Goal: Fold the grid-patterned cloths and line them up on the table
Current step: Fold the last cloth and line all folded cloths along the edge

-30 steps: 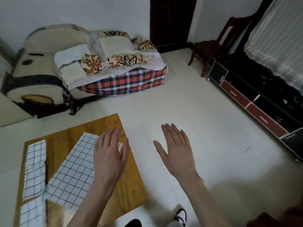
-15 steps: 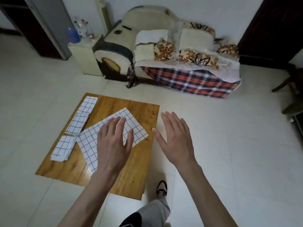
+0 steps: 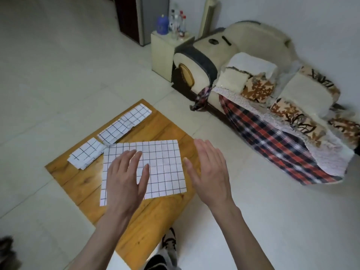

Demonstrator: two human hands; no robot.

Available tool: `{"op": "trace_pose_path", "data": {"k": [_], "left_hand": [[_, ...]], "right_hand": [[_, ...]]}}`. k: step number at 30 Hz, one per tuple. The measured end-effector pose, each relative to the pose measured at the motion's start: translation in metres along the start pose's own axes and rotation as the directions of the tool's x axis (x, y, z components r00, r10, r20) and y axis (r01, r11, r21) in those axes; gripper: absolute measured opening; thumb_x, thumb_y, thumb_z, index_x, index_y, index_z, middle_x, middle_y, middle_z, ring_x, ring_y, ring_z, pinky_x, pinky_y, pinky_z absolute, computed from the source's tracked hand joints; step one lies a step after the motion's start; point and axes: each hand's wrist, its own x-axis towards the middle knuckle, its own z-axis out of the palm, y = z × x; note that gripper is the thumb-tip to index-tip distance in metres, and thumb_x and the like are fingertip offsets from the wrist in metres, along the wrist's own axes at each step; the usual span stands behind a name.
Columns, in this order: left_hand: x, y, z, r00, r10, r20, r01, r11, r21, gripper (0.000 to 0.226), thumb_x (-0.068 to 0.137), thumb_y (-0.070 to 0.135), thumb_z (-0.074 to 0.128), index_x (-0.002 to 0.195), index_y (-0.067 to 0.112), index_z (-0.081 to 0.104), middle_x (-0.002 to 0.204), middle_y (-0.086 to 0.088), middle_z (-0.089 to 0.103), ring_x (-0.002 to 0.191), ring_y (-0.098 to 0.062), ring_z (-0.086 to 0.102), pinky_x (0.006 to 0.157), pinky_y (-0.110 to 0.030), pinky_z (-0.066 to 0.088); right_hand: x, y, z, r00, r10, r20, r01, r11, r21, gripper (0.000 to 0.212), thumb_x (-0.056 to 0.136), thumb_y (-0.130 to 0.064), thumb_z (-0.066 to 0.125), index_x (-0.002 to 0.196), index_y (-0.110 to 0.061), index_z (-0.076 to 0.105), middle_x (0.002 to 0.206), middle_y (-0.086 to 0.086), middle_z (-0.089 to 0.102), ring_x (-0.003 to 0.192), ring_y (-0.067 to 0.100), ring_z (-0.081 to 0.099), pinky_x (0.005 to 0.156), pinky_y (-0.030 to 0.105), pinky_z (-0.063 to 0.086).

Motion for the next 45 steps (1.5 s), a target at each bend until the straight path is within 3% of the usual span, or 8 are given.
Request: {"op": "trace_pose_path", "data": {"k": [5,14,20,26,31,40,45], "left_hand": [[0.019,-0.009,0.021,0.989,-0.139,0.046,0.138,0.99,0.041,0.051,0.106,0.043,0.044,0.143,0.01,0.06,0.144,-0.01,0.06,0.139,-0.03,0.049,0.117,-0.051,0.039],[0.037,-0.007,0.059,0.948,-0.31,-0.072,0.312,0.95,0.023,0.045,0.106,0.036,0.05,0.141,0.009,0.06,0.144,-0.009,0.06,0.138,-0.029,0.05,0.115,-0.049,0.042],[0.038,0.001,0.105,0.885,-0.456,-0.096,0.46,0.888,0.02,0.042,0.105,0.033,0.053,0.14,0.01,0.061,0.142,-0.008,0.061,0.137,-0.029,0.053,0.109,-0.051,0.045],[0.034,0.006,0.167,0.758,-0.64,-0.128,0.649,0.759,0.047,0.04,0.105,0.032,0.053,0.138,0.01,0.061,0.14,-0.007,0.061,0.134,-0.029,0.054,0.104,-0.051,0.049],[0.025,0.003,0.221,0.665,-0.725,-0.178,0.74,0.673,0.022,0.04,0.105,0.031,0.053,0.138,0.009,0.061,0.138,-0.008,0.062,0.131,-0.029,0.055,0.104,-0.049,0.048],[-0.007,-0.034,0.347,0.526,-0.845,-0.091,0.85,0.527,0.013,0.045,0.107,0.039,0.041,0.142,0.014,0.055,0.145,-0.006,0.056,0.136,-0.029,0.049,0.108,-0.049,0.045],[-0.031,-0.043,0.4,0.505,-0.863,-0.019,0.861,0.503,0.077,0.053,0.107,0.044,0.033,0.152,0.018,0.043,0.156,-0.006,0.047,0.145,-0.028,0.039,0.117,-0.049,0.038]], "right_hand": [[0.045,0.012,0.034,0.99,-0.084,0.117,0.082,0.996,0.029,0.064,0.109,-0.055,0.039,0.159,-0.016,0.039,0.162,0.002,0.044,0.154,0.018,0.032,0.128,0.042,0.024],[0.105,0.025,0.09,0.907,-0.334,0.258,0.314,0.942,0.115,0.064,0.11,-0.055,0.036,0.16,-0.015,0.038,0.163,0.005,0.043,0.155,0.021,0.032,0.123,0.051,0.035],[0.143,0.044,0.135,0.798,-0.462,0.386,0.407,0.887,0.219,0.064,0.11,-0.056,0.03,0.162,-0.019,0.032,0.167,0.003,0.037,0.157,0.02,0.026,0.127,0.046,0.026],[0.157,0.082,0.199,0.631,-0.587,0.507,0.524,0.804,0.279,0.063,0.11,-0.055,0.033,0.162,-0.02,0.031,0.167,0.003,0.036,0.157,0.02,0.026,0.127,0.044,0.027],[0.164,0.107,0.257,0.537,-0.634,0.557,0.567,0.76,0.319,0.063,0.11,-0.056,0.032,0.162,-0.02,0.031,0.168,0.003,0.034,0.158,0.02,0.025,0.127,0.04,0.021],[0.154,0.154,0.391,0.316,-0.718,0.62,0.7,0.618,0.358,0.064,0.111,-0.05,0.019,0.159,-0.013,0.038,0.168,0.006,0.034,0.157,0.025,0.027,0.125,0.046,0.028],[0.148,0.174,0.444,0.26,-0.711,0.654,0.782,0.552,0.289,0.066,0.109,-0.056,0.021,0.164,-0.022,0.029,0.174,-0.003,0.016,0.162,0.019,0.006,0.13,0.047,0.015]]}}
